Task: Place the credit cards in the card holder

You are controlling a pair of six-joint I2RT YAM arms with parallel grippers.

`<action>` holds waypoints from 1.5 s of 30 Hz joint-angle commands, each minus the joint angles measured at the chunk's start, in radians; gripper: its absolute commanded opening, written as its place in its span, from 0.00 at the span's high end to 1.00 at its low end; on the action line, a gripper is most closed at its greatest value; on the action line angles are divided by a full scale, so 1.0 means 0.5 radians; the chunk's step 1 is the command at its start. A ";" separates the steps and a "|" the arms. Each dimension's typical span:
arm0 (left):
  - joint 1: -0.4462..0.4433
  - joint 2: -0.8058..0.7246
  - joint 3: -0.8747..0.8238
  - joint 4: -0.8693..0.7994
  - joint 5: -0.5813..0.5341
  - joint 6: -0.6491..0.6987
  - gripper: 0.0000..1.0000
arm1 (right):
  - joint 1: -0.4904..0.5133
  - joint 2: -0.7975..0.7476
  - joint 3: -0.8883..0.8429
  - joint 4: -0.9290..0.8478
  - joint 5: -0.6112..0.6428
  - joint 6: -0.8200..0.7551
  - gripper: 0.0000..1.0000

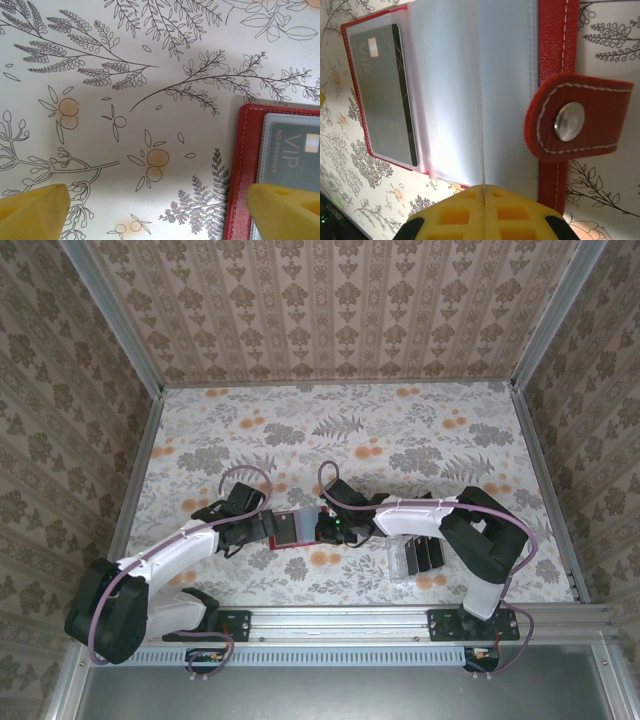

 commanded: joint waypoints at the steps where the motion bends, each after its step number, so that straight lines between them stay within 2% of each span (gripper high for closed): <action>1: -0.006 -0.052 0.021 -0.045 -0.013 -0.012 0.00 | -0.004 -0.097 0.090 -0.033 -0.018 -0.042 1.00; 8: 0.006 -0.157 0.039 -0.118 -0.052 -0.064 0.00 | 0.037 -0.036 0.309 -0.130 -0.102 -0.128 1.00; 17: 0.006 -0.321 -0.008 -0.150 -0.109 -0.233 0.00 | 0.112 0.313 0.629 -0.172 -0.166 -0.157 0.99; 23: 0.006 -0.418 -0.034 -0.178 -0.148 -0.280 0.00 | 0.115 0.504 0.763 -0.169 -0.184 -0.171 0.79; 25: 0.006 -0.430 -0.042 -0.182 -0.151 -0.280 0.00 | 0.115 0.492 0.772 -0.168 -0.188 -0.177 0.67; 28: 0.006 -0.428 -0.050 -0.177 -0.147 -0.279 0.00 | 0.117 0.379 0.700 -0.129 -0.170 -0.174 0.59; 37: 0.021 -0.379 -0.025 -0.148 -0.119 -0.216 0.00 | 0.240 0.032 0.424 -0.174 -0.123 -0.207 0.53; 45: 0.052 -0.361 0.050 -0.189 -0.129 -0.173 0.00 | 0.434 0.201 0.458 -0.174 -0.164 -0.235 0.54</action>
